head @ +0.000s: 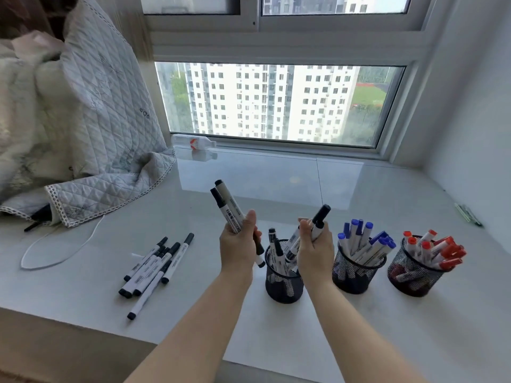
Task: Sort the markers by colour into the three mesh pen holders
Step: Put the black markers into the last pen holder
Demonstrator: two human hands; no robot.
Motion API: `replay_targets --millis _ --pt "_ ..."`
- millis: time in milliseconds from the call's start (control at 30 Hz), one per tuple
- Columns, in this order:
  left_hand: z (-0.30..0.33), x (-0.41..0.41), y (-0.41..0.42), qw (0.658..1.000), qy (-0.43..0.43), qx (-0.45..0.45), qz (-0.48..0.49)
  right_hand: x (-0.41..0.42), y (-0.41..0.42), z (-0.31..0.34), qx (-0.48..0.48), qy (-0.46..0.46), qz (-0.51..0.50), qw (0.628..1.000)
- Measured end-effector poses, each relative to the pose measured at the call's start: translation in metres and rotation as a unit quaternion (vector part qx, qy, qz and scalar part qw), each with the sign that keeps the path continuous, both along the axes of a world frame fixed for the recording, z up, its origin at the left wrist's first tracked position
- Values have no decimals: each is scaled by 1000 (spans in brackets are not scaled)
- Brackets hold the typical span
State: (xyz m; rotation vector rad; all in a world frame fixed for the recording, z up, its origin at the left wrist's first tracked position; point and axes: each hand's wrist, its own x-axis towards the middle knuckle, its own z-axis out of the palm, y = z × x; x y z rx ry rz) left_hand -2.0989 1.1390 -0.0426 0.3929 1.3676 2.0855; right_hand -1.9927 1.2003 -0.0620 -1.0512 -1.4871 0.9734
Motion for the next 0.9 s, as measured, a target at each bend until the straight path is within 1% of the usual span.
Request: replay_targets --millis 67,133,267,367,433,500,667,767,900 --pt "4 6 7 1000 1 7 1 3 -3 -8 -21 -25 18 999" --pt "6 14 13 1000 11 7 1 5 -5 -14 -27 -32 39 998" --pt "-2 29 20 997 57 -45 9 9 -1 -12 -11 -39 56 998" --pt "-10 38 21 994 86 -74 4 11 3 -12 -22 -30 64 997" --pt "-16 42 20 991 101 -89 0 14 5 -11 -39 -14 60 997" --pt "-23 43 19 986 123 -112 0 17 5 -9 -23 -17 49 998" --pt "-38 46 17 981 111 -158 -18 21 8 -7 40 -76 55 995" --pt "-44 51 14 978 116 -170 -32 22 12 -9 39 -107 65 991" --pt "-43 50 9 977 121 -171 -27 23 14 -9 31 -120 79 989"
